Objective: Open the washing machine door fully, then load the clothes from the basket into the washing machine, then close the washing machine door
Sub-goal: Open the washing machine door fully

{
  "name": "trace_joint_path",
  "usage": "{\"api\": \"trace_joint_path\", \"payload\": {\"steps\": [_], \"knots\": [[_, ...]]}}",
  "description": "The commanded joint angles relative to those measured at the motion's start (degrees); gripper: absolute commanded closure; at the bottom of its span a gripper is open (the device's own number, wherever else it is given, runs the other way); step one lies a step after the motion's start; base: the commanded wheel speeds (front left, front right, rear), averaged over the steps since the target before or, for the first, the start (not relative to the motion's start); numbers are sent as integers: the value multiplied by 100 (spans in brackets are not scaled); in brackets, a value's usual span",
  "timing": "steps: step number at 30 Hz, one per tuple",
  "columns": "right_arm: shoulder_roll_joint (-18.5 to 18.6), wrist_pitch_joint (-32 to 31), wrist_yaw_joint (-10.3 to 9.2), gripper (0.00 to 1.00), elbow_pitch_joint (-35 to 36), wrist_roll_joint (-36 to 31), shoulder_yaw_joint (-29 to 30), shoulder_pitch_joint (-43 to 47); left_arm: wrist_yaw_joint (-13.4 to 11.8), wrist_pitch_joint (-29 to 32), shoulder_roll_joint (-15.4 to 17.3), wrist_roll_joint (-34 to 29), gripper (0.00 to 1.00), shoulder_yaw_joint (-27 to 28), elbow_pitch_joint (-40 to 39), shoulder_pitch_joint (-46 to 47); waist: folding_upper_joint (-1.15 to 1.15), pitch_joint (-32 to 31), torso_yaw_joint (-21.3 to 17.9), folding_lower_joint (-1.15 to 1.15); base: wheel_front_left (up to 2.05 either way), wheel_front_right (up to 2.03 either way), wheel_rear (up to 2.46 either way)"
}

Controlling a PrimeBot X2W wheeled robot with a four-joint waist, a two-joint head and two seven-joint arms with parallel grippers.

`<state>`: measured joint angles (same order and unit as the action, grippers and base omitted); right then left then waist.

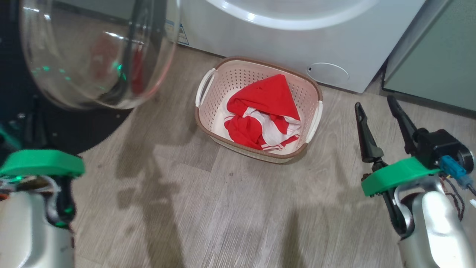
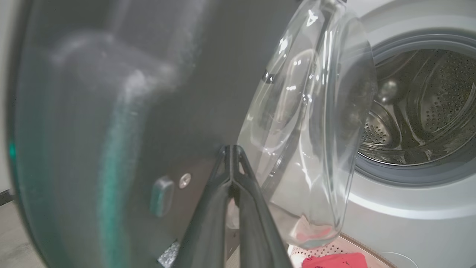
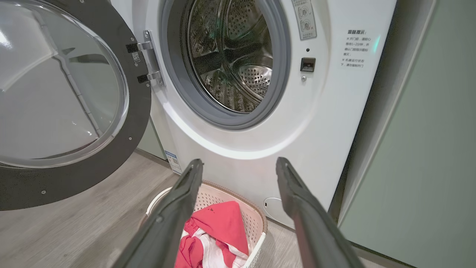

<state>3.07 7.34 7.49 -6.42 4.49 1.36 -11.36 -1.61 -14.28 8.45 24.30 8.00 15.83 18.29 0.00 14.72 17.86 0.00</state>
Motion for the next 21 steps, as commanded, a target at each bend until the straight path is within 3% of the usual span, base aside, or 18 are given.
{"api": "trace_joint_path", "payload": {"steps": [1, 9, 21], "knots": [[-1, -19, 0, 0, 248, -67, -117, -191, 40, -72, 287, 7, 100, 366, -85, 251, 0, 36, -35, 0, 0, 0, 0], [57, -131, 0, 0, 417, -80, -81, -244, 357, -72, 454, -90, 100, 1210, 598, 795, 0, 174, -126, 0, 0, 0, 0], [52, -138, 0, 0, 443, -63, -96, -289, 647, -72, 482, -453, 100, 1802, 1120, 1150, 0, 219, -203, 0, 0, 0, 0]]}}
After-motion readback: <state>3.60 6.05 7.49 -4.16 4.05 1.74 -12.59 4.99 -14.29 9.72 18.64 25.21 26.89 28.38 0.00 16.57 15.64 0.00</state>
